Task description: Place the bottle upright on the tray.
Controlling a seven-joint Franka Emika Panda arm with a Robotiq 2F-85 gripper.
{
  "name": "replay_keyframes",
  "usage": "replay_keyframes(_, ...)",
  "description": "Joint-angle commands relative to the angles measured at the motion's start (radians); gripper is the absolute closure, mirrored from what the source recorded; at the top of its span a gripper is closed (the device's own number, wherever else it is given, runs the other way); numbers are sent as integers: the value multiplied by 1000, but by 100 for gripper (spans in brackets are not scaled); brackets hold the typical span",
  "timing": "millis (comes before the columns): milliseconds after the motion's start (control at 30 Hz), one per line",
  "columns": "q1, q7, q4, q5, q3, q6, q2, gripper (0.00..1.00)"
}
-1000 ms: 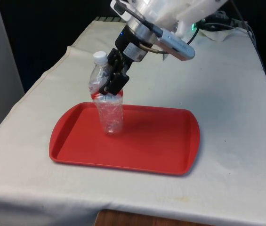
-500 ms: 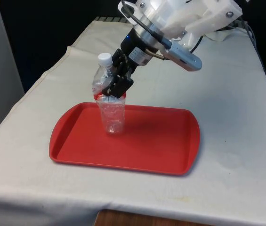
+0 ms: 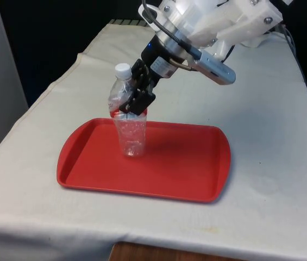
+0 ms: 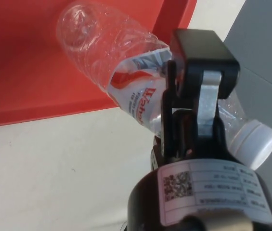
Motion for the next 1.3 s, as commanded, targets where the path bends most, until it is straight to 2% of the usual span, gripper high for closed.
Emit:
replay_keyframes(0, -3, 10, -1, 2, 1, 20, 1, 67)
replay_keyframes(133, -8, 22, -5, 6, 3, 40, 0, 67)
replay_keyframes(167, -2, 16, -1, 2, 0, 19, 1, 67)
replay_keyframes(200, -9, 24, -6, 7, 3, 44, 0, 67)
replay_keyframes(467, -4, 20, -2, 2, 0, 22, 1, 67)
replay_keyframes(1067, -4, 19, -1, 0, 0, 12, 1, 67)
replay_keyframes(1267, -8, 18, 4, 5, 0, 10, 4, 67)
